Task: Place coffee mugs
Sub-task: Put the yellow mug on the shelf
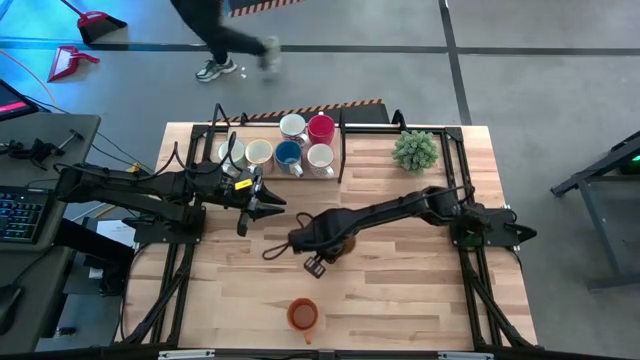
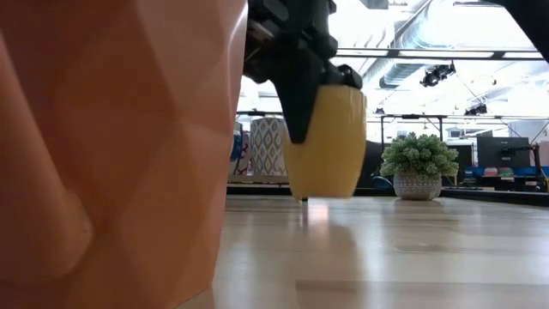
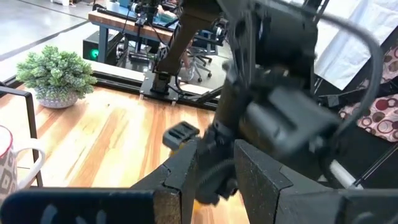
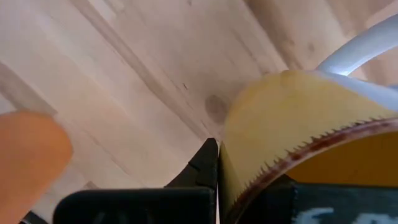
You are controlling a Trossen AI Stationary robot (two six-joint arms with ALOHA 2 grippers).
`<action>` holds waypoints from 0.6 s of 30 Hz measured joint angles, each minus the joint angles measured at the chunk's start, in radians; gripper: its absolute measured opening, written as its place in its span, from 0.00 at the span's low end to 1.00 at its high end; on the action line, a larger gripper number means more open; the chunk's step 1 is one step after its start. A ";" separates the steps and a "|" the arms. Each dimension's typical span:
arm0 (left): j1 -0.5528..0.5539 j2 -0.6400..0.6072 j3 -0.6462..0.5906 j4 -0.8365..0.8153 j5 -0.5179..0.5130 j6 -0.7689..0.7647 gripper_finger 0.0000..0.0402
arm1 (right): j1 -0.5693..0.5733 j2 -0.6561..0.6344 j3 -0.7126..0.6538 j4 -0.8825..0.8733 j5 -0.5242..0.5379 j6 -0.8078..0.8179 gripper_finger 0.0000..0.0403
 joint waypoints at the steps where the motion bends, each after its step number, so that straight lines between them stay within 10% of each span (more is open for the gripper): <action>1: 0.000 0.000 0.000 0.003 0.000 0.000 0.23 | 0.005 0.009 0.000 0.003 -0.005 -0.001 0.00; 18: 0.000 0.000 0.000 0.004 0.000 -0.001 0.23 | 0.014 0.026 0.000 0.053 0.026 0.056 0.00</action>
